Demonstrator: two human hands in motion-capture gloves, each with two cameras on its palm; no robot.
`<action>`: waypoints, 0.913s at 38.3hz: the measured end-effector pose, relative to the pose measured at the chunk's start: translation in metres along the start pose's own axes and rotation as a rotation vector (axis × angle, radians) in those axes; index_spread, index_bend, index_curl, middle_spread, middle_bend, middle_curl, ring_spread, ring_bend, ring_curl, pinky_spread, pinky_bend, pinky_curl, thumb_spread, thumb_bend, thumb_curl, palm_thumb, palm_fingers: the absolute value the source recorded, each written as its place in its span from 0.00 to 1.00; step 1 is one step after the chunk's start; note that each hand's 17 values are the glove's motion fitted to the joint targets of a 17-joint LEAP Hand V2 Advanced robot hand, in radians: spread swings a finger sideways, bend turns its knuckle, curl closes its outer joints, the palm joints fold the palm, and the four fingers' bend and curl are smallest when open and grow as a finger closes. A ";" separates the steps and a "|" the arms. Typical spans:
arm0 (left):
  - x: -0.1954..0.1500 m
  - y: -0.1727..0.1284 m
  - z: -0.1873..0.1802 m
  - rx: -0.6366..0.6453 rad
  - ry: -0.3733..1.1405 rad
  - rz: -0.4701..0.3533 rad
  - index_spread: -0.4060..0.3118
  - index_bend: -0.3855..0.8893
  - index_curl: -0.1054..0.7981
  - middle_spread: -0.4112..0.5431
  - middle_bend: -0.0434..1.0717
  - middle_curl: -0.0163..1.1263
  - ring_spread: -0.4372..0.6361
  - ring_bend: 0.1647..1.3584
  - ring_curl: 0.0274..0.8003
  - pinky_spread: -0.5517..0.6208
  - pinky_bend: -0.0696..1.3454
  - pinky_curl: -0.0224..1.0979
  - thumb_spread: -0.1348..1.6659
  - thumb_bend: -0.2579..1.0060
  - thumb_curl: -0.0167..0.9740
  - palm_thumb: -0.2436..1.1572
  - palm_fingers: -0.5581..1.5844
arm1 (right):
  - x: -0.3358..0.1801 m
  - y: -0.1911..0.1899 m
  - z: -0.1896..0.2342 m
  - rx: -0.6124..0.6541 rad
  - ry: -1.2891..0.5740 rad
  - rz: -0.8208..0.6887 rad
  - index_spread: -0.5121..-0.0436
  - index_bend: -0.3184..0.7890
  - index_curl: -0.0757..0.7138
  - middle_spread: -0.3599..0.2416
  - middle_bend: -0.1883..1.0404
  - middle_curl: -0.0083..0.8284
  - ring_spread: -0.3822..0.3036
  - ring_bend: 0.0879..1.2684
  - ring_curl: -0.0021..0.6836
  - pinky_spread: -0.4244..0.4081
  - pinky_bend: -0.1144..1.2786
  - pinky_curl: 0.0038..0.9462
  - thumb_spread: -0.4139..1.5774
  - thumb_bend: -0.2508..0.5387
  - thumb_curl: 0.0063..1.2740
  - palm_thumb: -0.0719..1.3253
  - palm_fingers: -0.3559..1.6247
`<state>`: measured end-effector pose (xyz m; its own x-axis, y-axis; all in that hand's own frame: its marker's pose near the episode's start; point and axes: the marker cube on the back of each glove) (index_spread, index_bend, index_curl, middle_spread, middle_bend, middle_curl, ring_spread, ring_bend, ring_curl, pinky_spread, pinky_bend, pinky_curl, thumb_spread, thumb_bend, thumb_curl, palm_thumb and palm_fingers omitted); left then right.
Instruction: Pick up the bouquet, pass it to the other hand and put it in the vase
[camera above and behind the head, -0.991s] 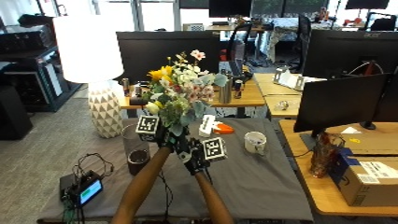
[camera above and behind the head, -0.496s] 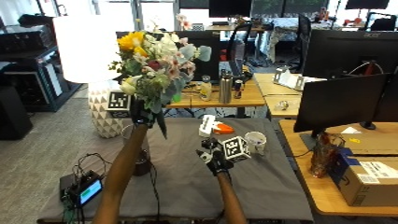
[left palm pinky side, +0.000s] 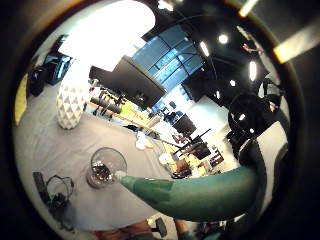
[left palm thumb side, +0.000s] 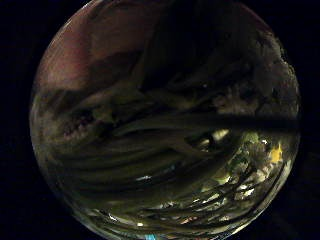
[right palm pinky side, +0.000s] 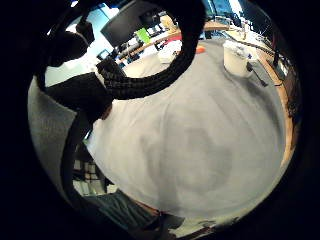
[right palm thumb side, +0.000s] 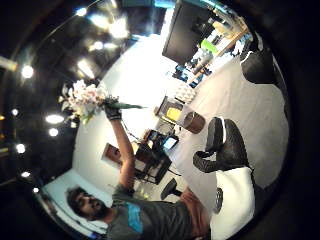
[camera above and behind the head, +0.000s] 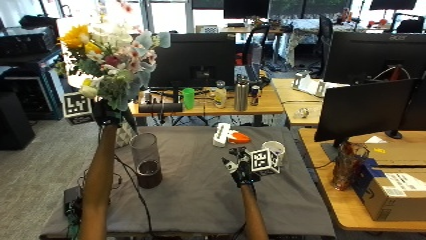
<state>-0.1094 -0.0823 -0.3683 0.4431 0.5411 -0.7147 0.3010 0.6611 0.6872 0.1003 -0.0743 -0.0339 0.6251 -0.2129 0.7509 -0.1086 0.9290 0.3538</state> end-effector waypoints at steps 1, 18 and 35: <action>-0.011 -0.001 -0.004 0.010 0.015 -0.068 0.15 0.45 0.66 0.07 0.58 0.55 0.07 0.57 0.60 0.13 0.52 0.42 0.32 0.18 0.76 0.82 0.87 | 0.000 0.000 0.000 0.002 0.003 -0.001 0.51 0.42 0.58 0.43 0.40 0.57 0.50 0.23 0.54 0.76 0.45 0.39 0.66 0.29 0.50 0.72 0.63; -0.140 0.009 0.031 0.022 0.121 -0.391 0.15 0.44 0.69 0.07 0.57 0.55 0.07 0.56 0.60 0.13 0.51 0.41 0.30 0.17 0.78 0.81 0.86 | -0.006 -0.003 -0.012 0.010 0.019 -0.006 0.51 0.42 0.56 0.44 0.36 0.56 0.55 0.16 0.53 0.84 0.40 0.37 0.69 0.29 0.47 0.72 0.63; -0.185 0.049 0.064 -0.192 0.071 -0.548 0.48 0.20 0.51 0.18 0.45 0.55 0.15 0.54 0.63 0.41 0.42 0.43 0.48 0.15 0.61 0.68 0.43 | -0.002 0.001 -0.033 0.046 0.011 -0.002 0.51 0.42 0.56 0.46 0.32 0.55 0.60 0.10 0.53 0.90 0.36 0.37 0.71 0.29 0.44 0.71 0.62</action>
<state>-0.1224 -0.1828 -0.1942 0.2066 0.1228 -0.9707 0.3089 0.9332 0.1838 0.1244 -0.0635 -0.0533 0.6342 -0.2113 0.7438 -0.1427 0.9134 0.3812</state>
